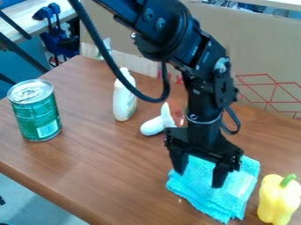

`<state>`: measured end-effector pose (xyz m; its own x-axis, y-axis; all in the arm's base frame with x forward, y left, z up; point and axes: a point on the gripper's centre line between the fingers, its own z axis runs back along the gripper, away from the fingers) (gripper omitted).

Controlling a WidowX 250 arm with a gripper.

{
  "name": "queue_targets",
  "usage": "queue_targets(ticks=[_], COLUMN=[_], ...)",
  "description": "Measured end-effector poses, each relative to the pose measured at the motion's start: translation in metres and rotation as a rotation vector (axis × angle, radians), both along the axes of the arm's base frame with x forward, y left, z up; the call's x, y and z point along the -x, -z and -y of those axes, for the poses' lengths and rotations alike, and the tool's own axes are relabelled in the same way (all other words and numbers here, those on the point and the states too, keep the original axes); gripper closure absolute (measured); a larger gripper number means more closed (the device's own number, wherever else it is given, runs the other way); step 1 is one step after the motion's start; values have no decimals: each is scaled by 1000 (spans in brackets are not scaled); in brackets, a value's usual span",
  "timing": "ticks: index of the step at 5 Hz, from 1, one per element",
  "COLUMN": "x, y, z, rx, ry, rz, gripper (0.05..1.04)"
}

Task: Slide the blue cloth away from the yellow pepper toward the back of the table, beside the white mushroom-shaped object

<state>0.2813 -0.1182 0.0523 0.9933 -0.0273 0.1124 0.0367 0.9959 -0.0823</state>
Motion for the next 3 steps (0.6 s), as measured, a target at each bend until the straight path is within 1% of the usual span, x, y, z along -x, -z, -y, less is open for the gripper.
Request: queue_targets(ticks=[1, 2, 3], x=[23, 29, 12], y=[4, 3, 2], z=[4, -1, -5], rx=[-38, -95, -108], ry=[69, 56, 43], rz=[-94, -130, -103], gripper=[81, 81, 81])
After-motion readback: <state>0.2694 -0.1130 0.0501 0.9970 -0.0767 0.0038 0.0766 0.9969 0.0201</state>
